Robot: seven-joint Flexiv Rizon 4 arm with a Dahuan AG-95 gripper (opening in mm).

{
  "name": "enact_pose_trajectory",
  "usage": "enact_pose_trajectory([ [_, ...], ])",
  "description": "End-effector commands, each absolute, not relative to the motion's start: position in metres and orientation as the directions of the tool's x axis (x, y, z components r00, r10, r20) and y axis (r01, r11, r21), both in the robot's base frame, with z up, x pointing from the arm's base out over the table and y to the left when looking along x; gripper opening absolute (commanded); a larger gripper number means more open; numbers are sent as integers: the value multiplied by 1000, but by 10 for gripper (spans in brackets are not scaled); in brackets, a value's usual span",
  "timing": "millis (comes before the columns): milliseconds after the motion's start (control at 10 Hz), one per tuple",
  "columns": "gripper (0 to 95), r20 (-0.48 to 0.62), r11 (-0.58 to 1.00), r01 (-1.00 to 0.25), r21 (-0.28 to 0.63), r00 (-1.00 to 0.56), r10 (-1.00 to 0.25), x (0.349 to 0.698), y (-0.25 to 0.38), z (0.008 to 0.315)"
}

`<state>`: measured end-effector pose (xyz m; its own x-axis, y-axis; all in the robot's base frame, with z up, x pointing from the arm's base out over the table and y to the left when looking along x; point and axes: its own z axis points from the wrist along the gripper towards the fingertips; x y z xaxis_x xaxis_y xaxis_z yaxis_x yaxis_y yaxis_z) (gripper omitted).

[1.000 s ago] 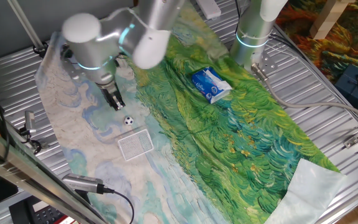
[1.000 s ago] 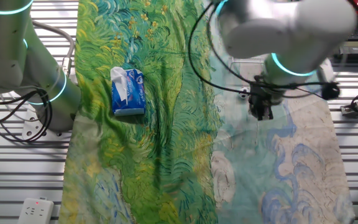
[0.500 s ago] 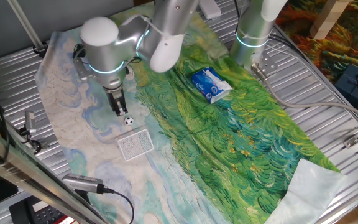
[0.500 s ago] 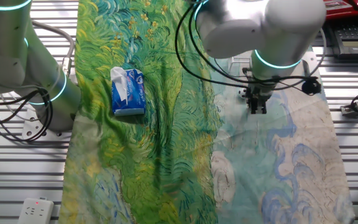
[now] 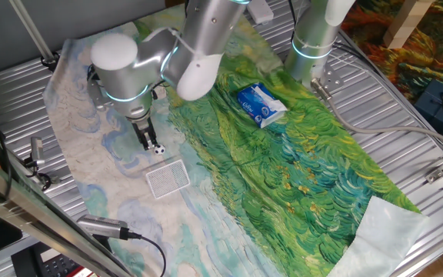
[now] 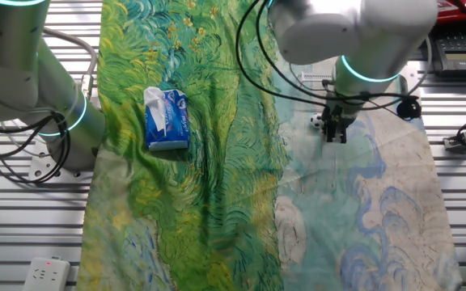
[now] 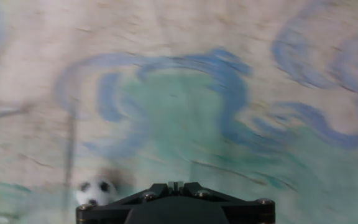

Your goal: Push the soccer ball into the goal

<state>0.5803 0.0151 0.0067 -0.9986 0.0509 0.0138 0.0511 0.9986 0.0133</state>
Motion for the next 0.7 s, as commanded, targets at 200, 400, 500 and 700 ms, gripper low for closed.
enact_pose_trajectory([
  [200, 0, 72, 1000, 27, -2, -997, 27, 562, 12, 23],
  [400, 0, 73, 1000, 23, 0, -997, 23, 560, 11, 22],
  [500, 0, 72, 1000, 21, 1, -997, 21, 560, 11, 22],
  [700, 0, 70, 1000, 22, 2, -997, 21, 560, 11, 22],
])
